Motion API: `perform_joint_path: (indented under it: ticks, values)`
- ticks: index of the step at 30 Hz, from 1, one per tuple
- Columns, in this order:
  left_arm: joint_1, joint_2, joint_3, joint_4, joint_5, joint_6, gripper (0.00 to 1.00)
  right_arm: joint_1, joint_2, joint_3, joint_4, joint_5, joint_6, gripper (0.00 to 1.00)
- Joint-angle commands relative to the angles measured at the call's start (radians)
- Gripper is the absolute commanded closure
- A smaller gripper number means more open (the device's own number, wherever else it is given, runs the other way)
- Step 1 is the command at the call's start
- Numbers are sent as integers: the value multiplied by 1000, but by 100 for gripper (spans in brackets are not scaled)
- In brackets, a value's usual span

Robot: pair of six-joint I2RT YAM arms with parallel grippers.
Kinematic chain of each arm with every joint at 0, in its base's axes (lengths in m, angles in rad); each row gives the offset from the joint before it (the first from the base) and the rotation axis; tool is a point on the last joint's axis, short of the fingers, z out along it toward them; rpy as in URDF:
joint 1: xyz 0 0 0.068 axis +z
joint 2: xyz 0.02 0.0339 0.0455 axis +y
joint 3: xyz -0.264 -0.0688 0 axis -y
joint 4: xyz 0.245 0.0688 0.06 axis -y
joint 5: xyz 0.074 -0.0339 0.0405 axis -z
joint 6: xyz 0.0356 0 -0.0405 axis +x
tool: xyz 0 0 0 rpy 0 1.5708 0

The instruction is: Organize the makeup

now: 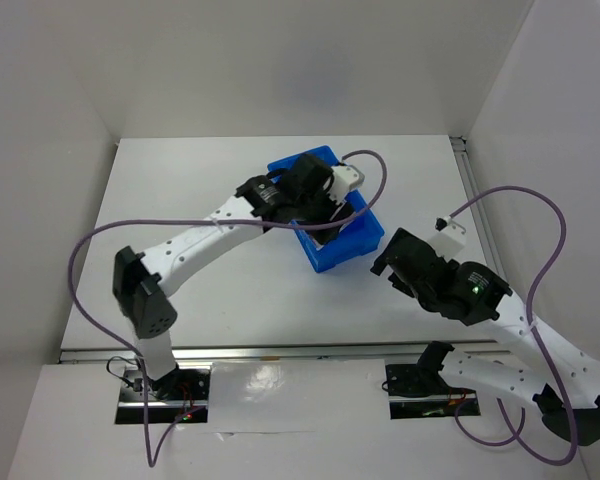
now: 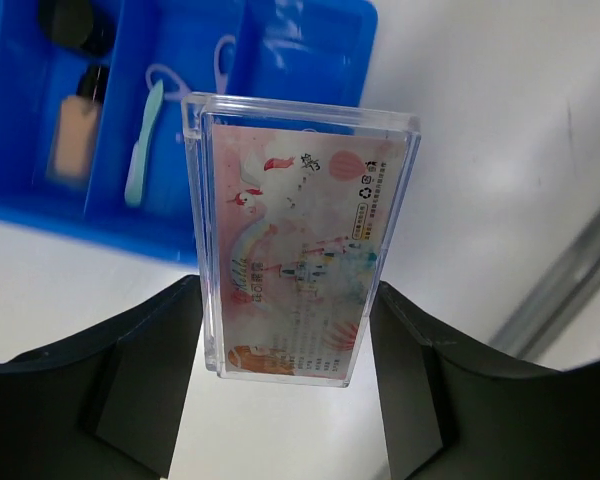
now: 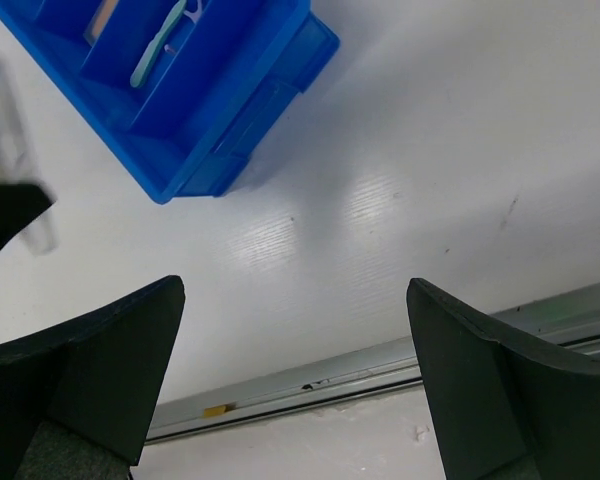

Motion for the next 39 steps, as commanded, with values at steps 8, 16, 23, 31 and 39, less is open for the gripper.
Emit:
perform_joint_path:
  ticks: [8,16,23,31,39]
  values:
    - [46,397,284,121,70,49,51,-5,-37,43,14,10,19,0]
    - [46,457,291,152,51,49,50,-5,-37,33,4,10,10,0]
    - [46,470,300,123,59,29,1,-5,-15,43,14,10,-1,0]
    - [46,370,359,74,15,5,0,-5,23,82,23,28,-48,0]
    - [230,169,287,-77,-168,-288,0,-5,193,188,20,113,-130,0]
